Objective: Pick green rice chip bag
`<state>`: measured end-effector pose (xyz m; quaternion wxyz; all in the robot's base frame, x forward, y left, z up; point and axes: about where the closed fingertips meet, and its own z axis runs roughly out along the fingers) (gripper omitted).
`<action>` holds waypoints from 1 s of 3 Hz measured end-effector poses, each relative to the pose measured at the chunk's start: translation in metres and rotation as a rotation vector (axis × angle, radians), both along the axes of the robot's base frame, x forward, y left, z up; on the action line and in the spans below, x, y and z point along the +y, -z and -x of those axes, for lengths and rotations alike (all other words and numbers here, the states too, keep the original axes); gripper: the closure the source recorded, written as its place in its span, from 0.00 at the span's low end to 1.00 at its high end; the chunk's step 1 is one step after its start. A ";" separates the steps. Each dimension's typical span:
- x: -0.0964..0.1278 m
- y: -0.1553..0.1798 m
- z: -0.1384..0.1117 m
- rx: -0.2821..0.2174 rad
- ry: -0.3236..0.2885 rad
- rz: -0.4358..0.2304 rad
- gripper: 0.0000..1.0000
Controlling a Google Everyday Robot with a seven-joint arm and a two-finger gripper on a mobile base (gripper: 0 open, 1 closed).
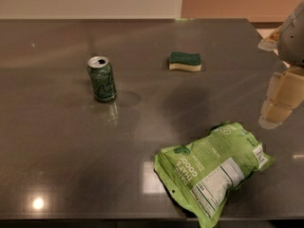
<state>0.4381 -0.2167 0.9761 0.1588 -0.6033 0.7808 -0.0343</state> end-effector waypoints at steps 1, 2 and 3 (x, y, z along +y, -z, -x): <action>0.000 0.000 0.000 0.000 0.000 0.000 0.00; 0.001 0.001 0.000 0.003 -0.008 -0.001 0.00; 0.008 0.016 0.004 0.046 -0.115 -0.020 0.00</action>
Offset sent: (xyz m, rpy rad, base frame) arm -0.0095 0.0130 -0.0339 0.0404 0.1267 0.2317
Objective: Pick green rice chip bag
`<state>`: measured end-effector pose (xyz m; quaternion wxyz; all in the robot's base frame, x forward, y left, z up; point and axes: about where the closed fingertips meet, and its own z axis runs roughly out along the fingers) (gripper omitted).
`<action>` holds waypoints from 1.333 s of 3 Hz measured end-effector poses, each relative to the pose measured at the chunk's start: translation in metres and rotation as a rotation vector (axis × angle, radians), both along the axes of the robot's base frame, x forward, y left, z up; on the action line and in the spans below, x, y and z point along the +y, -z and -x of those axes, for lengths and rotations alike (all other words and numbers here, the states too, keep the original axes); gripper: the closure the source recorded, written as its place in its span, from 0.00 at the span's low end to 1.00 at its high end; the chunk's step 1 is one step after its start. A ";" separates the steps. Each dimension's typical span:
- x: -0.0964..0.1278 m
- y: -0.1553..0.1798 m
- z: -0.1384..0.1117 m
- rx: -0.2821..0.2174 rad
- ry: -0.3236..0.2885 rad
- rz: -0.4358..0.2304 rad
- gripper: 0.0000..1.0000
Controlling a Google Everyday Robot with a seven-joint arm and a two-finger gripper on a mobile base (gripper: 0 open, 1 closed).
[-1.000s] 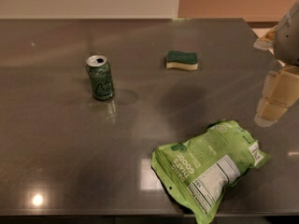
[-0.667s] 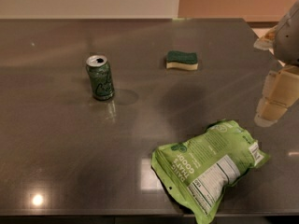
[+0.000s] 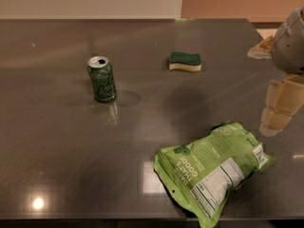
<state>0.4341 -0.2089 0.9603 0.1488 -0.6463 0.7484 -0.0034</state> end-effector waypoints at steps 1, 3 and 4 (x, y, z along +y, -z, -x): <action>0.007 0.020 0.005 0.040 -0.113 -0.015 0.00; 0.030 0.059 0.025 0.059 -0.334 0.008 0.00; 0.038 0.077 0.037 0.078 -0.408 0.028 0.00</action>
Offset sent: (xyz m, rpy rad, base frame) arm -0.0299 0.0296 -0.0635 -0.0052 0.0923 0.3894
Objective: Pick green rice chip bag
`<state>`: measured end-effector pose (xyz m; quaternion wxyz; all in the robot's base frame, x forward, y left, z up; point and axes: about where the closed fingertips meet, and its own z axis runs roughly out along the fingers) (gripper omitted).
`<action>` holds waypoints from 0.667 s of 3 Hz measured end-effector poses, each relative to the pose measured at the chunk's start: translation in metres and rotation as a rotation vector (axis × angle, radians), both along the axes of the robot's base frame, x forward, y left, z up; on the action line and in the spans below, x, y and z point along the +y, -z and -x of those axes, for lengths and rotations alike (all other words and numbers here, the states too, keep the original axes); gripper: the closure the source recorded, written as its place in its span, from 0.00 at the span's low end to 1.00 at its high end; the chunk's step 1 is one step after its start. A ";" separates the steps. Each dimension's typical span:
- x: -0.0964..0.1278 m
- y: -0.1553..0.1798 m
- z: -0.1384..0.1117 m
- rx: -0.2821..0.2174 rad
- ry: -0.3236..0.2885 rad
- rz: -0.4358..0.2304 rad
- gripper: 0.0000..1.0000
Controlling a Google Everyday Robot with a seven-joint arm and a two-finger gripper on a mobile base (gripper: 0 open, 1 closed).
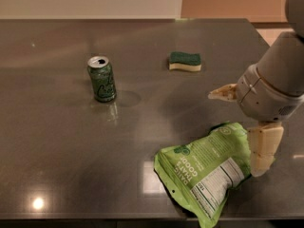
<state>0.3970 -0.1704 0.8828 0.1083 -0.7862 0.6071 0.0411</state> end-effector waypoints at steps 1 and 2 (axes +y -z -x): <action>0.003 0.013 0.008 0.027 -0.042 0.021 0.00; 0.005 0.022 0.015 0.051 -0.069 0.036 0.00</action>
Offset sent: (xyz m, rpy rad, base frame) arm -0.0243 0.0048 -0.0359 -0.0524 0.0993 0.1055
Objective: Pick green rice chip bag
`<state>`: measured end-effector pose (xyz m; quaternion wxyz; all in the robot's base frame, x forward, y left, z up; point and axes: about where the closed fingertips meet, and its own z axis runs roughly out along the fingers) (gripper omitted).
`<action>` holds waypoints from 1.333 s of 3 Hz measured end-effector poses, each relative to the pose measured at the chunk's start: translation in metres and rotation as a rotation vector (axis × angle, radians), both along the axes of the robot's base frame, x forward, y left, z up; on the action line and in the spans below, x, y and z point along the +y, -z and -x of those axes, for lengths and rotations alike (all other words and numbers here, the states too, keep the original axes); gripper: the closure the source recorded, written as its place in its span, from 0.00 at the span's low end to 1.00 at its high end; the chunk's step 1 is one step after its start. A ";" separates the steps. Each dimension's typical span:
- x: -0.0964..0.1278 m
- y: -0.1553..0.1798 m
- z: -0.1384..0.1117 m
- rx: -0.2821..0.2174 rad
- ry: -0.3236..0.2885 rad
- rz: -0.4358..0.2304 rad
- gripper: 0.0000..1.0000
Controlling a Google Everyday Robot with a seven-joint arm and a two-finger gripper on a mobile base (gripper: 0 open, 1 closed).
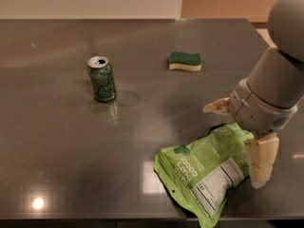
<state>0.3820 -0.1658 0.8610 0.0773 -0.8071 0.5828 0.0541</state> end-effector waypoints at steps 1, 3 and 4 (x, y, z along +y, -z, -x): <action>0.001 0.007 0.007 0.011 -0.019 0.017 0.00; 0.005 0.012 0.008 0.010 -0.035 0.041 0.40; 0.006 0.006 0.002 0.015 -0.029 0.054 0.64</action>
Offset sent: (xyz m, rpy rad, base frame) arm -0.0137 0.0039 -0.0199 -0.0432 0.0315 0.0433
